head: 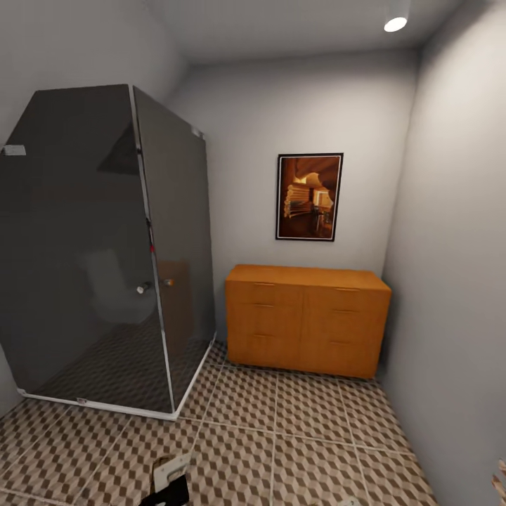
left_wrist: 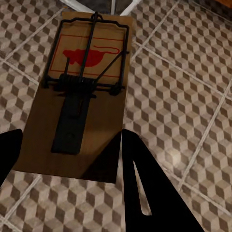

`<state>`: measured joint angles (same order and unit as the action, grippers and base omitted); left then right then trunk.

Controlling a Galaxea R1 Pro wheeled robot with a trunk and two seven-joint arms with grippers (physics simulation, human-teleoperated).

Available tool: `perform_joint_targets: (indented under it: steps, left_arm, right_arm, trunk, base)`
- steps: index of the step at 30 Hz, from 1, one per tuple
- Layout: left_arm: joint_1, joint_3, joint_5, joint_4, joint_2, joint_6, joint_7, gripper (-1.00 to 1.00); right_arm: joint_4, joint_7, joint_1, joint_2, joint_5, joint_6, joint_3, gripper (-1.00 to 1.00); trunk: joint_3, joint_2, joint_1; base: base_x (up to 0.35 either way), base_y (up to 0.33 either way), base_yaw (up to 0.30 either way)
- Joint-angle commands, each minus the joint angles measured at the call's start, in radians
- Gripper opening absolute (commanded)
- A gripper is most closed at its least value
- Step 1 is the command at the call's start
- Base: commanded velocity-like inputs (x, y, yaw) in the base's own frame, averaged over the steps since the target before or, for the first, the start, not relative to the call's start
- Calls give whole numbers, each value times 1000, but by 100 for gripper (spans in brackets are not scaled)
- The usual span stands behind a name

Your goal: Take the four mousetraps from the cabinet in the bathroom and place them on the bathroom floor. Make sure all four end up on the same floor surface, and ensure that at least two of them are either under or directly next to the same bathroom sink.

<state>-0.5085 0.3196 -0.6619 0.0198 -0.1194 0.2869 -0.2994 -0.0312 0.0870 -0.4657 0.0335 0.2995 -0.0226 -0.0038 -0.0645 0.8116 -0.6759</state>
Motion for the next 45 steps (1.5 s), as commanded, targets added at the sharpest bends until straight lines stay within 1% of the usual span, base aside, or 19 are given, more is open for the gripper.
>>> perform_joint_targets:
  steps: [1, 2, 6, 10, 12, 15, 45]
  left_arm:
    - [-1, 8, -2, -1, -1, 14, -8, -100]
    - [-1, 8, -2, -1, -2, 21, -8, -100]
    - [-1, 9, -3, -7, -3, 92, -6, -100]
    - [0, 9, -4, -12, -4, 148, -8, -100]
    - [8, 9, -4, -13, -6, 191, -12, -100]
    - [16, 9, -3, -14, -6, 214, -14, -100]
    - [19, 8, -7, -14, -2, 210, -15, -100]
  right_arm:
    - [-1, 3, -2, -1, 3, -1, -1, -100]
    - [-1, 3, -1, -1, 3, -1, -1, -100]
    - [-1, 1, -2, 0, 3, -2, -1, -100]
    - [-1, 0, -2, -1, 4, -5, -1, -100]
    - [-1, -1, -1, 0, 4, -6, -1, -100]
    - [-1, -2, -1, 0, 4, -8, -1, -100]
    - [-1, -6, -1, -3, 4, -10, -1, -100]
  trunk:
    - [-2, 1, 0]
    - [-2, 1, 0]
    - [-2, 1, 0]
    - [-2, 1, 0]
    - [-2, 1, 0]
    - [-2, 1, 0]
    - [-2, 1, 0]
  base:
    - [0, 0, 258]
    - [0, 0, 266]
    - [0, 0, 288]
    - [0, 0, 297]
    - [0, 0, 299]
    - [0, 0, 300]
    - [0, 0, 300]
